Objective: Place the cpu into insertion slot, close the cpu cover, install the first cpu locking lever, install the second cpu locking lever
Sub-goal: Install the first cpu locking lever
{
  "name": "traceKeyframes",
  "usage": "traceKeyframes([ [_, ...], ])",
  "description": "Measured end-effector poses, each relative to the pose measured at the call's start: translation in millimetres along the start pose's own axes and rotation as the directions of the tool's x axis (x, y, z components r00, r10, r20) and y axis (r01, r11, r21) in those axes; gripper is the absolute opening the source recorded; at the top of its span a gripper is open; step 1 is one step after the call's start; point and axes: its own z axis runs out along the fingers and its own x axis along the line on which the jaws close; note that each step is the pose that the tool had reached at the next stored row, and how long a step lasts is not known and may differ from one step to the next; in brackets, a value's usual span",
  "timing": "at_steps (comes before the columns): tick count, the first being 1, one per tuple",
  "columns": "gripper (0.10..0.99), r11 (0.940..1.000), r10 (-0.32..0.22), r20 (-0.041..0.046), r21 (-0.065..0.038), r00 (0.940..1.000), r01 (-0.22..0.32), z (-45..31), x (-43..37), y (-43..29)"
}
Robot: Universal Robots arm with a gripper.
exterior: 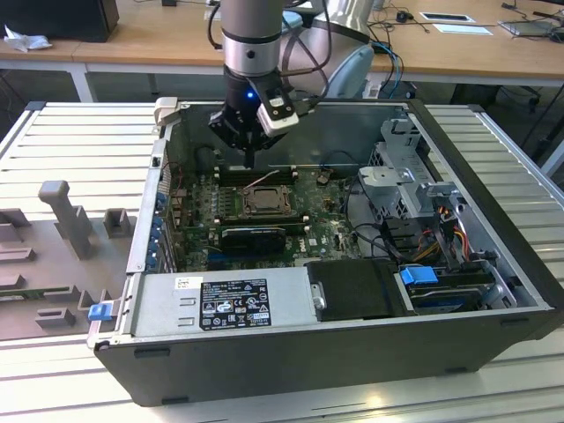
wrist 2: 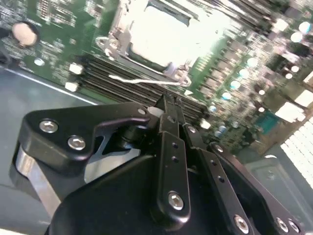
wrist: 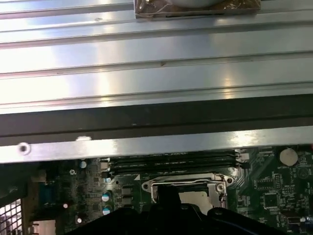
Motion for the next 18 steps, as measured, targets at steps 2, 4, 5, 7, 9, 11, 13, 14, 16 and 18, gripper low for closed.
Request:
traceKeyframes([
  [2, 0.106, 0.9971, -0.072, 0.0048, -0.025, 0.9974, 0.073, 6.5, -3.6, -0.1],
  [4, 0.106, 0.9962, -0.084, 0.0079, -0.025, 0.9964, 0.084, 15.6, -4.5, -0.1],
  [5, 0.106, 0.9960, -0.086, 0.0078, -0.025, 0.9963, 0.086, 18.0, -5.4, 0.0],
  [7, 0.106, 0.9957, -0.090, 0.0076, -0.025, 0.9959, 0.090, 21.3, -7.0, 0.6],
  [9, 0.106, 0.9939, -0.107, 0.0067, -0.029, 0.9943, 0.107, 23.8, -7.2, 1.1],
  [11, 0.106, 0.9918, -0.123, 0.0063, -0.036, 0.9924, 0.123, 24.4, -7.5, 1.1],
  [13, 0.106, 0.9916, -0.123, 0.0063, -0.038, 0.9924, 0.123, 25.7, -11.1, 2.3],
  [14, 0.106, 0.9916, -0.123, 0.0063, -0.038, 0.9923, 0.123, 26.0, -12.1, 2.8],
  [16, 0.106, 0.9916, -0.123, 0.0062, -0.037, 0.9924, 0.123, 27.1, -14.5, 4.7],
  [18, 0.106, 0.9916, -0.123, 0.0063, -0.038, 0.9924, 0.123, 28.2, -16.2, 5.8],
])
